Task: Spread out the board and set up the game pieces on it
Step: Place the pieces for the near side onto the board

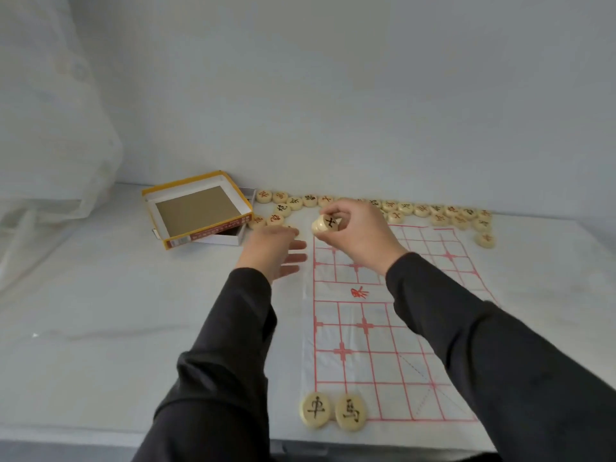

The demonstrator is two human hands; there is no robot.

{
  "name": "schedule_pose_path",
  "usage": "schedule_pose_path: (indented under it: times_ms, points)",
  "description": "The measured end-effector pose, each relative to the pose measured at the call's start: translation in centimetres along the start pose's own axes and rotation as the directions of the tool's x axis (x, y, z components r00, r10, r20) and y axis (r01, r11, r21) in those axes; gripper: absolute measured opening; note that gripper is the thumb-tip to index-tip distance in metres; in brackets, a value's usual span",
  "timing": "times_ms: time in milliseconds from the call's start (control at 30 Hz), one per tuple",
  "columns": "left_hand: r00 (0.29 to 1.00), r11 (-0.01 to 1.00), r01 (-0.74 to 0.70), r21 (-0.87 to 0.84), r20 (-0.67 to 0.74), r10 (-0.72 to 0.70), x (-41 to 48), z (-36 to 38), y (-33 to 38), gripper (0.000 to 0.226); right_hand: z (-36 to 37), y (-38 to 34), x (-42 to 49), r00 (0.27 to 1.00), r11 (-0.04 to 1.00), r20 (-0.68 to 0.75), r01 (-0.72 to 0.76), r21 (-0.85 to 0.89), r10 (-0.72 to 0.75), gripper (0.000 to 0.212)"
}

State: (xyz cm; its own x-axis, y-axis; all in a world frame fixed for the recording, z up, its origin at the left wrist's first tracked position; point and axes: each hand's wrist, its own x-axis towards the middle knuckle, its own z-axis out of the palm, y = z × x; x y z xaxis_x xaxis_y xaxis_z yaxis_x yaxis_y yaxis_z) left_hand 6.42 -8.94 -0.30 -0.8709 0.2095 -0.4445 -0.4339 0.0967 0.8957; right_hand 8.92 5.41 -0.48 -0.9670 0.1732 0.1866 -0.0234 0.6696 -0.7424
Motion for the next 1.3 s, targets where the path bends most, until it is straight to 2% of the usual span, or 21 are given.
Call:
schedule_pose_path:
  times_ms: [33, 100, 267, 400, 700, 833, 967, 1200, 1300]
  points:
    - [0.996, 0.995, 0.062, -0.073, 0.067, -0.057, -0.6, 0.3, 0.0, 0.021, -0.6, 0.2, -1.6, 0.999, 0.999, -0.028, -0.024, 0.046, 0.026, 0.035]
    - [0.981, 0.989, 0.112, -0.097, 0.172, -0.095, -1.4, 0.9, -0.3, 0.021, -1.9, 0.5, -4.8, 0.994, 0.991, -0.085, -0.058, 0.117, 0.069, 0.037]
    - [0.924, 0.989, 0.147, -0.027, 0.36, -0.128, -3.8, 2.0, -1.4, 0.025, -4.3, 0.8, -10.1, 0.983, 0.975, -0.136, -0.097, 0.2, 0.126, 0.032]
    - [0.892, 0.991, 0.136, -0.002, 0.435, -0.121, -5.6, 2.7, -2.0, 0.026, -5.4, 1.0, -12.6, 0.985, 0.971, -0.131, -0.081, 0.224, 0.113, 0.032]
    - [0.873, 0.994, 0.085, 0.069, 0.475, -0.108, -7.3, 4.7, -2.4, 0.025, -6.3, 1.4, -14.1, 0.988, 0.933, -0.08, -0.095, 0.347, 0.13, 0.031]
    - [0.867, 0.992, 0.086, 0.097, 0.483, -0.123, -7.1, 5.1, -2.7, 0.033, -6.4, 1.7, -13.8, 0.99, 0.928, -0.057, -0.104, 0.358, 0.133, 0.031]
    - [0.865, 0.991, 0.11, 0.074, 0.484, -0.133, -6.8, 5.2, -3.0, 0.026, -6.3, 2.0, -13.7, 0.991, 0.934, -0.042, -0.104, 0.341, 0.126, 0.032]
    - [0.92, 0.991, 0.061, 0.12, 0.379, -0.103, -7.2, 5.3, -3.5, 0.021, -5.9, 2.0, -14.0, 0.991, 0.948, -0.055, -0.101, 0.303, 0.123, 0.03]
    - [0.949, 0.984, 0.023, 0.179, 0.305, -0.077, -7.7, 5.2, -4.0, 0.026, -5.8, 1.8, -14.4, 0.989, 0.959, -0.062, -0.111, 0.261, 0.132, 0.03]
